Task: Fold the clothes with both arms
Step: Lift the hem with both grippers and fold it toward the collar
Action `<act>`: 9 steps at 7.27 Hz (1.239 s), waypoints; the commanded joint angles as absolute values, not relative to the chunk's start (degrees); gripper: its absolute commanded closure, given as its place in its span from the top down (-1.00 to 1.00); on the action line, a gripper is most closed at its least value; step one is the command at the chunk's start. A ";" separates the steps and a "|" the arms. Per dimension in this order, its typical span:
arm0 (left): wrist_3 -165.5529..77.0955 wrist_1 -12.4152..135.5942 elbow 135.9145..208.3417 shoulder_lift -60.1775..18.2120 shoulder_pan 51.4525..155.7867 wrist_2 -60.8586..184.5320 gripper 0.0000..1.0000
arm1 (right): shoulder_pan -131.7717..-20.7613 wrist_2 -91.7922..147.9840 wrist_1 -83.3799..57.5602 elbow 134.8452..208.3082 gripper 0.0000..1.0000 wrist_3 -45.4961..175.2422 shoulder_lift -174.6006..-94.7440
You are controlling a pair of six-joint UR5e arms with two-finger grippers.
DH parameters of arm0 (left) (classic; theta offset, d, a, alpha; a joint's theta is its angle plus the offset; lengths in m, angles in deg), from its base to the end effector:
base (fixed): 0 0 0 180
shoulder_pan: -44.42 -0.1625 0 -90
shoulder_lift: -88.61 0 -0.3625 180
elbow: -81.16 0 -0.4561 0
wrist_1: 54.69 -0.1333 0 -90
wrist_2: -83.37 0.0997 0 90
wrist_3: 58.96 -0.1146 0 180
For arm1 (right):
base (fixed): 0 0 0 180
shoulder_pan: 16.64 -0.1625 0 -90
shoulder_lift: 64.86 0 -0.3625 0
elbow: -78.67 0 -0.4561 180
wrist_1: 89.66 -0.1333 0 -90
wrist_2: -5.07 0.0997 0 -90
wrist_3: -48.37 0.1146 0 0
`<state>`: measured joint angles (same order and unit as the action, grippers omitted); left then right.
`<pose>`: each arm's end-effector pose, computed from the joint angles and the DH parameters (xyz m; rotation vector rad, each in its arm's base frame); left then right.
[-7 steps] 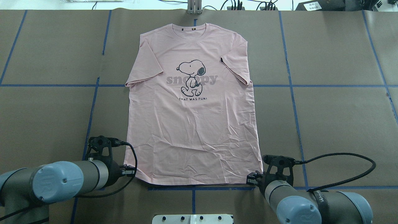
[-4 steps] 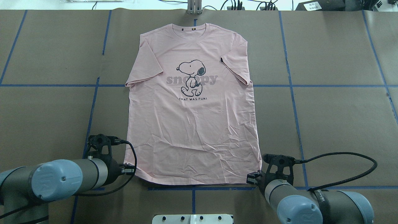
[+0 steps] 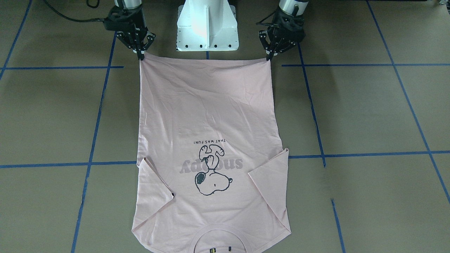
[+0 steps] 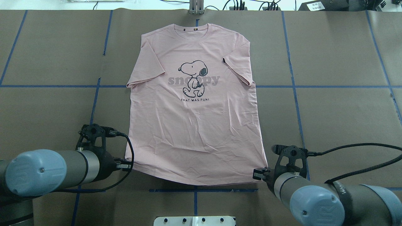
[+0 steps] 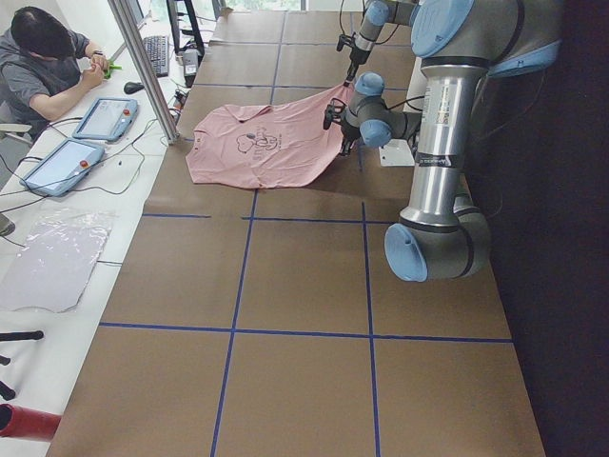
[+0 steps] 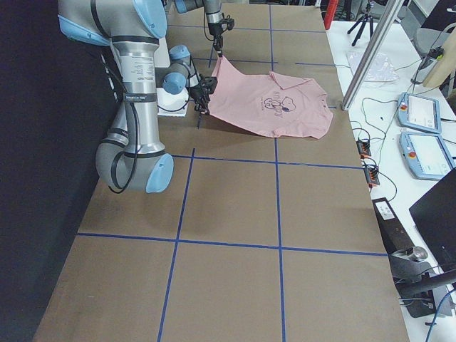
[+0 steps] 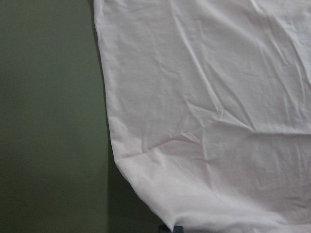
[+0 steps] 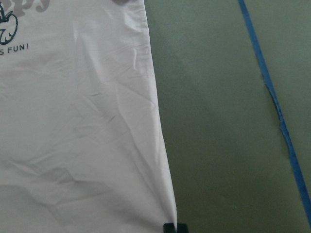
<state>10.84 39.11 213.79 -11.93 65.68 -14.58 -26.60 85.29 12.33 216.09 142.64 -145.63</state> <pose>0.4133 -0.2868 0.1321 0.2325 0.9733 0.0520 -0.4258 -0.2299 0.1496 0.2011 -0.7715 0.3016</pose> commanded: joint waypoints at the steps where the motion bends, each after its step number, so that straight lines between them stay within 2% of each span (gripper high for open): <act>1: 7.08 15.47 222.73 -26.44 72.08 -21.29 -1.00 | -32.43 94.07 33.21 226.04 -1.00 141.80 -133.67; 2: 5.83 12.31 222.58 -29.40 73.76 -23.22 -1.00 | -33.33 94.54 37.74 225.97 -1.00 141.19 -129.59; 4: 1.54 13.59 216.55 -30.65 77.09 -23.50 -1.00 | -36.82 94.37 37.70 223.45 -1.00 133.32 -129.29; 6: -2.86 21.21 204.53 -33.10 82.37 -23.59 -1.00 | -45.69 94.98 32.98 215.03 -1.00 125.92 -127.80; 9: -7.97 28.89 190.53 -37.75 88.09 -23.42 -1.00 | -55.19 98.59 14.20 195.46 -1.00 121.34 -126.31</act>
<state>-5.82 26.89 196.00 -35.31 85.76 -23.51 -51.29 97.65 21.63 203.87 123.56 -127.44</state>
